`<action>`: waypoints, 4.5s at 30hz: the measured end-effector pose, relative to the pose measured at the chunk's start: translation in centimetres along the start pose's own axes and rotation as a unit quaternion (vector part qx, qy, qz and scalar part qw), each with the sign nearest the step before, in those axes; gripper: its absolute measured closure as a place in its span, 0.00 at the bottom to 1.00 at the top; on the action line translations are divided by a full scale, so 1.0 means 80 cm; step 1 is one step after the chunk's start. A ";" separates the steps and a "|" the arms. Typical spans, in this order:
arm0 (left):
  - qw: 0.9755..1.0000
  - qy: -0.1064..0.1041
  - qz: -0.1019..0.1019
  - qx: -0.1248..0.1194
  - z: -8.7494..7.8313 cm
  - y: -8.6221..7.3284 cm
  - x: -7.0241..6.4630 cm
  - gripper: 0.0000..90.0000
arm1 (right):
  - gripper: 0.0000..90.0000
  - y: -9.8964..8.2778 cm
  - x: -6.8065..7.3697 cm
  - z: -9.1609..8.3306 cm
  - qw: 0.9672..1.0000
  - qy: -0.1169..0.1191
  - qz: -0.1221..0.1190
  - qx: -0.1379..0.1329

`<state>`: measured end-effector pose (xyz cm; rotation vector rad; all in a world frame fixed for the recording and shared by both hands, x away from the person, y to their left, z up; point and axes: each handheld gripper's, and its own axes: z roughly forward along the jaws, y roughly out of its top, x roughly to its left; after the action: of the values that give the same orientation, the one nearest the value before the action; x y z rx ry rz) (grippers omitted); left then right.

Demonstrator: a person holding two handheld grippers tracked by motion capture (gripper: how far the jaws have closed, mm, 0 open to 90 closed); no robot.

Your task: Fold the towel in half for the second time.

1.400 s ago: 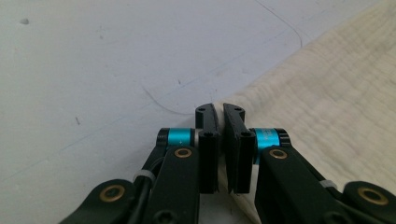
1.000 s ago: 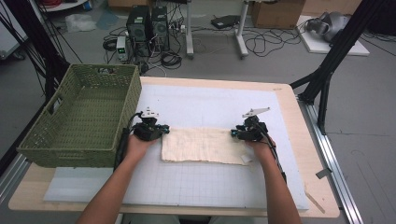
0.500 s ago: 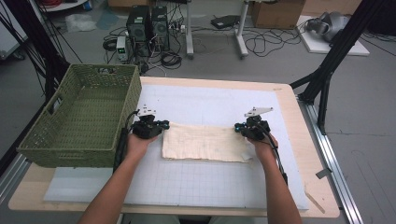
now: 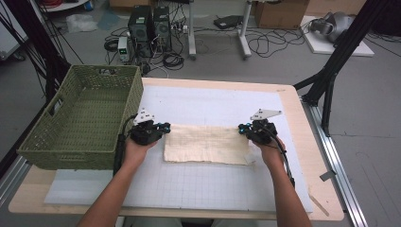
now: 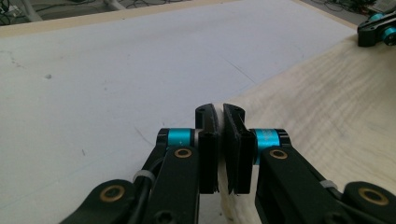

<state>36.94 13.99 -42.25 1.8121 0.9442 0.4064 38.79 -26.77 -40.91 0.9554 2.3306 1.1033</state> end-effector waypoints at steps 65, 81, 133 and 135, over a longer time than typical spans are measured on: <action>0.999 -0.040 0.011 0.026 -0.021 -0.033 -0.064 0.85 | 0.95 -0.080 0.065 -0.056 0.998 0.035 -0.050 -0.034; 0.997 -0.015 0.027 0.077 -0.006 -0.050 -0.069 0.77 | 0.70 -0.032 0.088 -0.072 0.995 0.049 -0.008 -0.090; 0.995 0.002 0.048 0.089 -0.016 -0.058 -0.067 0.80 | 0.72 -0.097 0.064 -0.053 0.999 -0.002 0.040 0.016; 0.994 0.002 0.056 0.089 -0.017 -0.058 -0.067 0.81 | 0.72 -0.097 0.063 -0.053 0.999 0.002 0.041 0.018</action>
<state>30.69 11.61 -45.04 2.0335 0.9088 0.4059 29.61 -28.92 -44.69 1.0709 2.3400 1.0986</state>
